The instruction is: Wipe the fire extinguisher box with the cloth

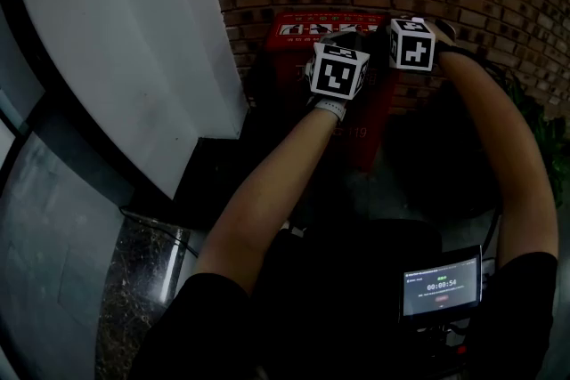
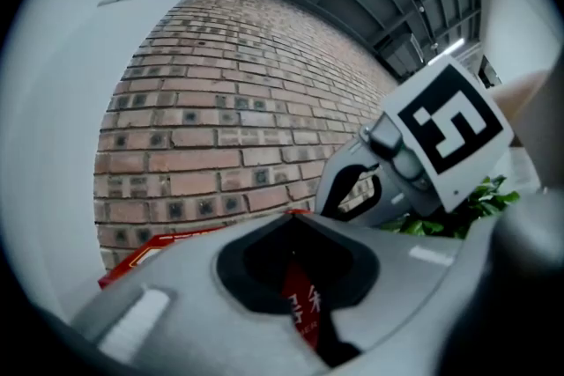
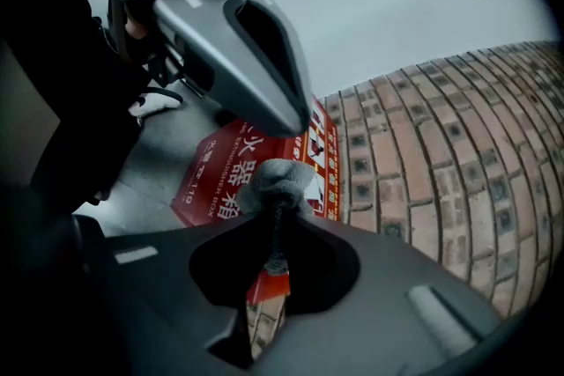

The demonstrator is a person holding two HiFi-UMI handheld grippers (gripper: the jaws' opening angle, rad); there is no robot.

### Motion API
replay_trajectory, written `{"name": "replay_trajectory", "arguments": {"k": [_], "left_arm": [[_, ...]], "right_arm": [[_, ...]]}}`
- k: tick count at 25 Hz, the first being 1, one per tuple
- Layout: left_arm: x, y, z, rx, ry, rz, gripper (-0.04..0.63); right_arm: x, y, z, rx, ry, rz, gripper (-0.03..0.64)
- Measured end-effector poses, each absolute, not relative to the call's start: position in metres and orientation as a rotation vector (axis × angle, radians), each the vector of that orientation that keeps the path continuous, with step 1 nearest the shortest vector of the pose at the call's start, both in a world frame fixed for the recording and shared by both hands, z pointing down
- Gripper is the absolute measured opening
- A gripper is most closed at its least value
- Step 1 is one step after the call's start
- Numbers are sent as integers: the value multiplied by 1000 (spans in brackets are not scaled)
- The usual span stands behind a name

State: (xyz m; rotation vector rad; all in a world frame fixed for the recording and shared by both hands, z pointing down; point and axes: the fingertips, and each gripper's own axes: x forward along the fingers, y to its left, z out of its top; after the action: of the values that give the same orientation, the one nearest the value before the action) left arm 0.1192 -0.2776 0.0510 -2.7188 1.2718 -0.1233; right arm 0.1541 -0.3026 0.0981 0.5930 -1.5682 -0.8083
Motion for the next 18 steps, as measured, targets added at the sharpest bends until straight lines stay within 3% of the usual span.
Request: {"name": "replay_trajectory", "arguments": {"k": [11, 18], "left_arm": [[148, -283, 58, -2744, 1260, -110, 0], [166, -305, 65, -2737, 1238, -104, 0]], "right_arm": [[219, -342, 57, 841, -1518, -870, 34], [222, -383, 51, 921, -1542, -930, 34]]}}
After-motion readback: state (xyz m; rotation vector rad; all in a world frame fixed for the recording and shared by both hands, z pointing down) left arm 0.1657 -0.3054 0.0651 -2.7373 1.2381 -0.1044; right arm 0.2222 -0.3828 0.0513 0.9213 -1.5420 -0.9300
